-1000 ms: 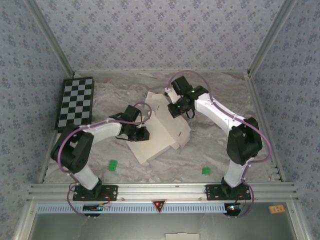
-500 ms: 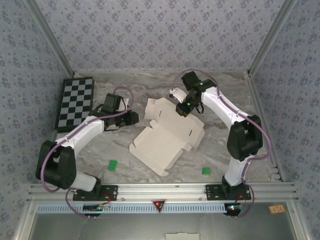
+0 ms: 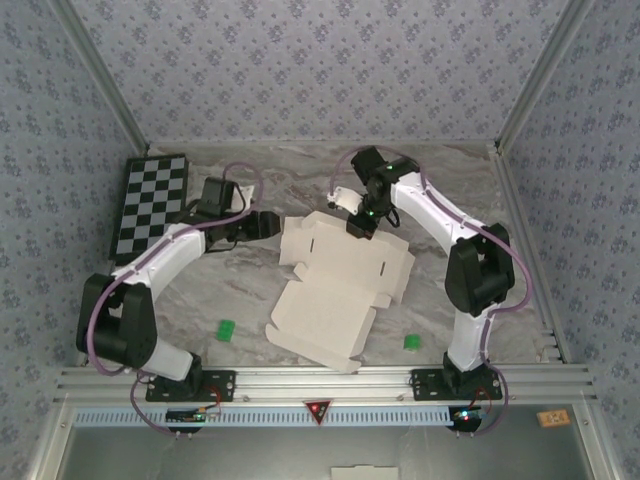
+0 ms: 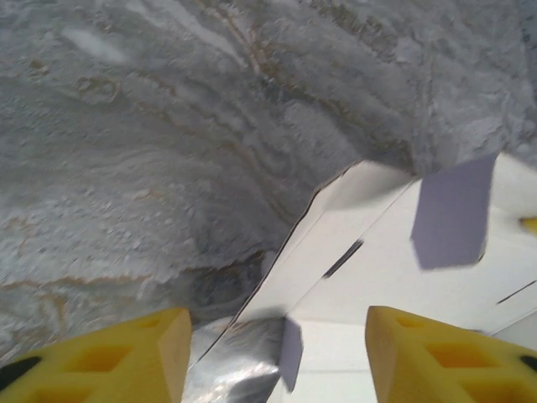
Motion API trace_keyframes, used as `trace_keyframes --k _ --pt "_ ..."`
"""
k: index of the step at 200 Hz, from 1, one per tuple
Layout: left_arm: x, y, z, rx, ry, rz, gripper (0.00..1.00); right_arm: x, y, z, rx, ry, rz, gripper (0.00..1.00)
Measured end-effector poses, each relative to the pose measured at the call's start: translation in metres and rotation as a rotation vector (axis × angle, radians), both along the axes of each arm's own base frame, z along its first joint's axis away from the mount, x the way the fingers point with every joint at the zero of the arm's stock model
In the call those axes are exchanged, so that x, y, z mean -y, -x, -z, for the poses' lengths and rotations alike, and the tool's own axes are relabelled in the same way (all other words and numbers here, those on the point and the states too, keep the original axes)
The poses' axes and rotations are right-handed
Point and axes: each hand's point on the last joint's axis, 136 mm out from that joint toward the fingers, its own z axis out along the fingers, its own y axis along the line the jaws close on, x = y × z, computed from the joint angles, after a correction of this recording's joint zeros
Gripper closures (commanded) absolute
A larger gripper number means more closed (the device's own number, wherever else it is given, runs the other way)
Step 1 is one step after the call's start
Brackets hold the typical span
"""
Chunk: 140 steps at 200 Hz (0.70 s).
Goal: Fold the paper box
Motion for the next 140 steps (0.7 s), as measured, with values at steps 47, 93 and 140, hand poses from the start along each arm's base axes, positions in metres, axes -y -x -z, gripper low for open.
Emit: trace_keyframes --k 47,93,140 --pt "0.016 -0.015 0.015 -0.017 0.018 0.080 0.34 0.003 -0.002 -0.001 -0.006 -0.013 0.008 1.00" --pt "0.024 -0.018 0.033 -0.047 0.026 0.140 0.34 0.008 -0.014 -0.001 0.025 -0.024 0.032 1.00" --pt "0.035 -0.036 0.032 -0.012 0.027 0.195 0.39 0.006 -0.019 -0.001 0.045 -0.032 0.038 1.00"
